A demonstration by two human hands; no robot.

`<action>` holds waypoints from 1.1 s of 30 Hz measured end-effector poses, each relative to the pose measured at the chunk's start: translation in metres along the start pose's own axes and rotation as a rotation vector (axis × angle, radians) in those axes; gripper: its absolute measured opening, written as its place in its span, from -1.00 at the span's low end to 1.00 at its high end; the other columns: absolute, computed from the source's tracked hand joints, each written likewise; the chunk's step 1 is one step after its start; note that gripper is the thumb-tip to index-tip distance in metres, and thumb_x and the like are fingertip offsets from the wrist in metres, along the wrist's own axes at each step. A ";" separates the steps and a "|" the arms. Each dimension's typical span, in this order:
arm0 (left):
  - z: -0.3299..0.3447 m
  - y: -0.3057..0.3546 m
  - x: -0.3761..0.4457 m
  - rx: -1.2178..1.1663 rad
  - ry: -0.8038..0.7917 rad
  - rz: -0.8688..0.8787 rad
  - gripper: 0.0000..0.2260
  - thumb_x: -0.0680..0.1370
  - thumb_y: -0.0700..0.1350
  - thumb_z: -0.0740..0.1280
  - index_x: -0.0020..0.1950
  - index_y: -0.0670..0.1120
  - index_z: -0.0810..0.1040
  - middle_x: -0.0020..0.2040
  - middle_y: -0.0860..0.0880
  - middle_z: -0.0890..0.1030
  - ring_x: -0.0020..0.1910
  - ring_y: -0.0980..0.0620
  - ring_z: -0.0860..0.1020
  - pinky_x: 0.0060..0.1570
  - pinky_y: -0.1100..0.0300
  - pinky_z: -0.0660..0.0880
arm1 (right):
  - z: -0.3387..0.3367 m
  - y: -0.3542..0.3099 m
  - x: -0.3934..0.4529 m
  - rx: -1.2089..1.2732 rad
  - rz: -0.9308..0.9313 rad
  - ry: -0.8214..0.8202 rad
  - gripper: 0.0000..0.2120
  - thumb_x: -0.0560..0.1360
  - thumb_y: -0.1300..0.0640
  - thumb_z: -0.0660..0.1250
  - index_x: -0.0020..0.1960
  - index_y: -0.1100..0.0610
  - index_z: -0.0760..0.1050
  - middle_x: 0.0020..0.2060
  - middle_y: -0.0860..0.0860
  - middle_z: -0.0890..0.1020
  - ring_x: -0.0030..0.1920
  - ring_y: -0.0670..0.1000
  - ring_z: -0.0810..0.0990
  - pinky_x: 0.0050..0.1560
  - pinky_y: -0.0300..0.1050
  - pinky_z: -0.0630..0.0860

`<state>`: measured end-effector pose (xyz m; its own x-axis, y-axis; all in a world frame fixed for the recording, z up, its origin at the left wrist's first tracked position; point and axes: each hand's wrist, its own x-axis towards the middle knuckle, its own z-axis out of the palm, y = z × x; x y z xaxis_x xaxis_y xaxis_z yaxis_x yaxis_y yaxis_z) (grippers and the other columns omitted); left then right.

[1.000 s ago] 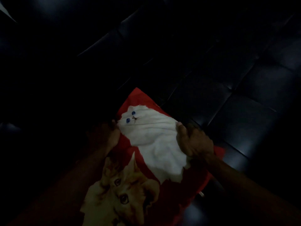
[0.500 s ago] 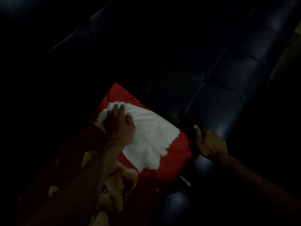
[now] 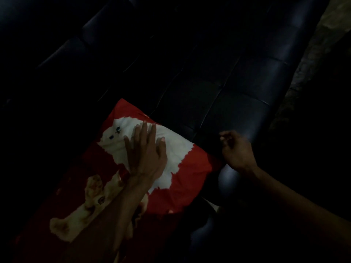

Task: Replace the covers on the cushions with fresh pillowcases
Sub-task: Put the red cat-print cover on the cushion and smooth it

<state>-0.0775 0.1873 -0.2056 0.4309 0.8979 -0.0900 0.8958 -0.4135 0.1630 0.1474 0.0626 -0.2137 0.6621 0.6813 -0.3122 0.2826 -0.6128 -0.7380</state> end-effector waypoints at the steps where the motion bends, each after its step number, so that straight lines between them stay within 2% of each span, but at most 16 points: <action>1: 0.004 -0.001 -0.008 0.007 -0.025 -0.012 -0.39 0.62 0.23 -0.15 0.62 0.01 0.16 0.63 -0.05 0.10 0.62 -0.07 -0.02 0.52 -0.24 -0.13 | 0.006 -0.008 -0.002 -0.037 -0.090 -0.012 -0.79 0.62 0.15 0.30 0.24 0.08 0.56 0.06 0.03 0.64 0.10 0.07 0.62 0.10 -0.09 0.51; 3: 0.014 -0.004 -0.016 -0.023 -0.086 -0.036 -0.39 0.62 0.26 -0.20 0.64 0.08 0.02 0.65 0.03 -0.04 0.62 0.00 -0.17 0.51 -0.24 -0.20 | 0.022 -0.028 -0.010 -0.152 -0.260 -0.114 -0.64 0.63 -0.04 0.22 0.38 0.01 0.48 0.26 0.04 0.56 0.28 0.08 0.50 0.29 0.01 0.42; 5: 0.018 -0.005 -0.010 -0.090 -0.103 -0.012 -0.37 0.59 0.26 -0.24 0.65 0.09 -0.02 0.65 0.07 -0.10 0.61 0.05 -0.23 0.52 -0.23 -0.24 | 0.041 -0.053 -0.021 -0.231 -0.396 -0.284 -0.44 0.60 -0.21 0.04 0.56 -0.08 0.27 0.50 -0.02 0.36 0.50 0.03 0.27 0.46 0.05 0.21; 8: 0.005 -0.009 -0.006 -0.211 -0.057 0.017 -0.40 0.60 0.14 -0.15 0.64 0.02 0.01 0.65 0.03 -0.05 0.62 0.04 -0.15 0.55 -0.17 -0.17 | 0.073 -0.072 -0.036 -0.329 -0.552 -0.465 -0.41 0.65 -0.24 -0.16 0.65 -0.14 -0.02 0.64 -0.10 0.01 0.63 -0.04 -0.13 0.57 0.06 -0.13; 10: -0.003 -0.026 -0.018 -0.151 0.084 -0.077 -0.48 0.67 0.05 -0.06 0.64 -0.03 0.06 0.64 -0.06 0.04 0.62 -0.07 -0.02 0.55 -0.19 -0.10 | 0.088 -0.066 -0.040 -0.408 -0.567 -0.512 -0.45 0.68 -0.24 -0.17 0.64 -0.18 -0.08 0.64 -0.15 -0.10 0.62 -0.04 -0.23 0.59 0.15 -0.23; 12: -0.006 -0.054 -0.037 -0.021 0.200 -0.218 -0.47 0.68 0.08 -0.10 0.62 -0.12 0.14 0.60 -0.18 0.17 0.59 -0.20 0.10 0.52 -0.30 -0.06 | 0.093 -0.053 -0.038 -0.478 -0.536 -0.455 -0.47 0.68 -0.25 -0.16 0.63 -0.22 -0.06 0.63 -0.20 -0.09 0.63 -0.01 -0.20 0.58 0.23 -0.20; 13: -0.007 -0.068 -0.046 -0.018 0.197 -0.315 -0.43 0.66 0.11 -0.11 0.61 -0.14 0.17 0.60 -0.19 0.19 0.59 -0.20 0.11 0.51 -0.33 -0.06 | 0.092 -0.050 -0.036 -0.500 -0.501 -0.399 -0.45 0.66 -0.26 -0.17 0.63 -0.23 -0.01 0.63 -0.20 -0.04 0.63 0.02 -0.16 0.58 0.25 -0.18; 15: -0.005 -0.098 -0.064 -0.087 0.181 -0.486 -0.36 0.61 0.19 -0.13 0.60 -0.11 0.21 0.60 -0.13 0.20 0.60 -0.13 0.09 0.53 -0.28 -0.09 | 0.089 -0.055 -0.032 -0.500 -0.424 -0.299 -0.36 0.57 -0.26 -0.19 0.62 -0.16 0.11 0.63 -0.13 0.06 0.63 0.09 -0.08 0.58 0.23 -0.15; 17: -0.006 -0.119 -0.081 -0.167 0.205 -0.580 -0.33 0.59 0.23 -0.17 0.60 -0.05 0.22 0.60 -0.06 0.20 0.61 -0.07 0.07 0.54 -0.20 -0.13 | 0.098 -0.076 -0.032 -0.465 -0.494 -0.272 -0.33 0.56 -0.22 -0.14 0.63 -0.05 0.14 0.64 -0.04 0.07 0.63 0.11 -0.07 0.58 0.21 -0.13; 19: -0.006 -0.130 -0.098 -0.193 0.212 -0.601 -0.32 0.59 0.24 -0.22 0.60 -0.05 0.22 0.60 -0.03 0.21 0.61 0.00 0.08 0.56 -0.11 -0.13 | 0.122 -0.099 -0.038 -0.426 -0.673 -0.318 -0.37 0.61 -0.19 -0.09 0.64 -0.03 0.12 0.64 -0.03 0.06 0.64 0.09 -0.09 0.59 0.20 -0.14; 21: -0.003 -0.140 -0.112 -0.168 0.187 -0.562 -0.35 0.63 0.23 -0.23 0.60 -0.05 0.22 0.59 0.00 0.22 0.60 0.06 0.08 0.57 -0.05 -0.14 | 0.149 -0.110 -0.046 -0.473 -0.811 -0.424 -0.42 0.66 -0.21 -0.08 0.65 -0.09 0.05 0.64 -0.08 0.01 0.64 0.04 -0.16 0.58 0.24 -0.18; 23: 0.000 -0.159 -0.118 -0.121 0.161 -0.560 -0.40 0.65 0.20 -0.20 0.61 -0.02 0.20 0.60 0.03 0.21 0.59 0.10 0.08 0.57 -0.04 -0.16 | 0.165 -0.104 -0.047 -0.571 -0.867 -0.441 -0.43 0.66 -0.25 -0.09 0.64 -0.15 0.02 0.64 -0.11 -0.01 0.64 0.04 -0.17 0.57 0.30 -0.16; 27: -0.005 -0.212 -0.140 -0.053 0.100 -0.702 -0.43 0.64 0.21 -0.23 0.64 0.09 0.06 0.62 0.09 0.10 0.60 0.13 0.00 0.56 -0.11 -0.24 | 0.159 -0.097 -0.037 -0.655 -0.880 -0.404 -0.42 0.64 -0.29 -0.09 0.63 -0.20 0.03 0.64 -0.15 0.02 0.64 -0.01 -0.14 0.57 0.30 -0.14; 31: -0.008 -0.219 -0.150 -0.080 0.161 -0.696 -0.48 0.66 0.19 -0.08 0.59 0.09 0.23 0.59 0.06 0.24 0.59 0.09 0.08 0.53 -0.18 -0.22 | 0.167 -0.120 -0.046 -0.635 -0.781 -0.430 -0.37 0.61 -0.28 -0.10 0.64 -0.12 0.07 0.64 -0.07 0.01 0.64 0.06 -0.18 0.55 0.29 -0.29; 33: -0.007 -0.213 -0.143 -0.177 0.247 -0.696 -0.57 0.65 0.14 0.06 0.48 0.10 0.43 0.49 0.09 0.41 0.55 0.05 0.24 0.54 -0.21 -0.06 | 0.184 -0.140 -0.050 -0.626 -0.846 -0.449 -0.34 0.61 -0.28 -0.13 0.64 -0.06 0.08 0.64 -0.01 0.03 0.63 0.12 -0.14 0.55 0.31 -0.26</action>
<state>-0.3307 0.1486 -0.2207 -0.2829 0.9591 -0.0108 0.9121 0.2725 0.3062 -0.0534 0.1883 -0.2047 -0.1769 0.9748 -0.1358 0.8992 0.1039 -0.4251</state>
